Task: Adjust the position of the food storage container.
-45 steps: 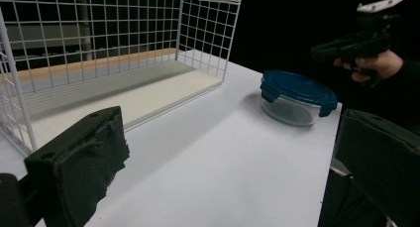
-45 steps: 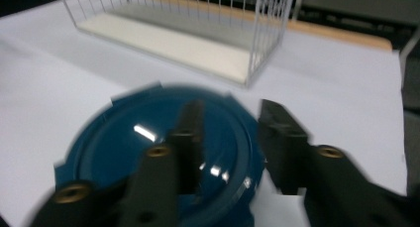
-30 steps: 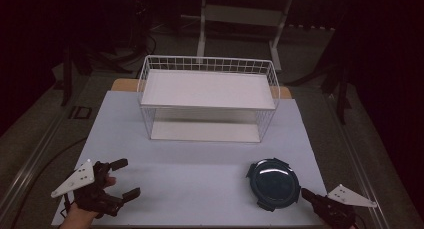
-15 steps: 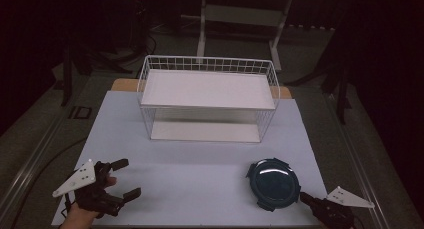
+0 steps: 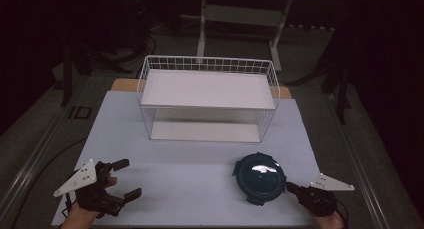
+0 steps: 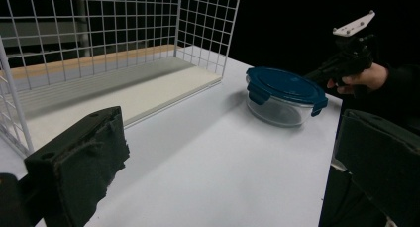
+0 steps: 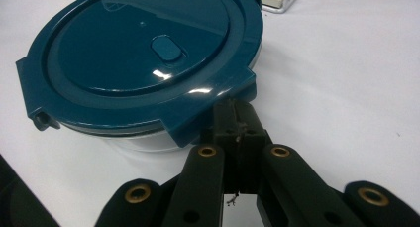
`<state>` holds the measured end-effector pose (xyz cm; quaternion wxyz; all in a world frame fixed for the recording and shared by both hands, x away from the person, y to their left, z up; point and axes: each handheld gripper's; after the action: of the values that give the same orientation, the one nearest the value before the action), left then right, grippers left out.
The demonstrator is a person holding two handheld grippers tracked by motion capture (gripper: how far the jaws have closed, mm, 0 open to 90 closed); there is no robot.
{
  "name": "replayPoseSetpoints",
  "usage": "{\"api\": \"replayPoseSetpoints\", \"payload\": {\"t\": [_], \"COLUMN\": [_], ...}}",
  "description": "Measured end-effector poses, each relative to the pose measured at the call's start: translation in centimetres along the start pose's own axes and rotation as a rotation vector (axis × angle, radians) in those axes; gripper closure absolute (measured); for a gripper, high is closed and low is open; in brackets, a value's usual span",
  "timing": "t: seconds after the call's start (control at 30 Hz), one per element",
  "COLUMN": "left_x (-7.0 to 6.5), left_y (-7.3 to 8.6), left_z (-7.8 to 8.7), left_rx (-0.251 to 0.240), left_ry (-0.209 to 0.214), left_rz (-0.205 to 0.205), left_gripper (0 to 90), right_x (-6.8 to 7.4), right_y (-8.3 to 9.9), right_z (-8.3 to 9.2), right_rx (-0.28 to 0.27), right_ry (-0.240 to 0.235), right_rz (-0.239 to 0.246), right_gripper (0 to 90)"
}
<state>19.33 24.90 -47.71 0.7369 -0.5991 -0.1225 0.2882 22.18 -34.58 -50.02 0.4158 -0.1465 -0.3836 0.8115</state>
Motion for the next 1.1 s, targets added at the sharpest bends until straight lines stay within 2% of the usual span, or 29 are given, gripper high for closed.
{"api": "replayPoseSetpoints", "payload": {"t": [0.3, 0.4, 0.47, 0.57, 1.1], "left_x": [0.0, 0.0, 0.1, 0.1, -0.1], "left_y": [0.0, 0.1, 0.1, 0.1, 0.1], "left_z": [-0.2, -0.3, -0.3, -0.4, -0.6], "left_rx": [0.005, 0.007, 0.010, 0.012, 0.020], "left_ry": [0.004, 0.007, 0.009, 0.013, 0.020], "left_rz": [0.005, 0.005, 0.006, 0.006, 0.000], "left_gripper": [0.0, 0.0, 0.0, 0.0, 0.0], "right_x": [-0.1, -0.3, -0.1, 0.0, 2.6], "right_y": [0.2, 0.1, 0.0, -0.3, -4.0], "right_z": [-0.1, -0.1, -0.2, -0.6, -4.8], "right_rx": [0.007, -0.008, -0.007, -0.015, 0.022], "right_ry": [-0.008, -0.020, -0.008, -0.020, -0.115], "right_rz": [-0.004, -0.030, -0.022, -0.029, 0.066], "right_gripper": [90.0, 90.0, 90.0, 90.0, 90.0]}}
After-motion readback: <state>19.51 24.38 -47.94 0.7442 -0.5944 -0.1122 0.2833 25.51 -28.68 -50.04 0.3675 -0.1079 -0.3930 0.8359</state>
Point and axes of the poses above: each handheld gripper's, and its own axes: z roughly backward along the jaws, y roughly out of its underside, x roughly to its left, and after that the axes turned 4 degrees about x, right-handed
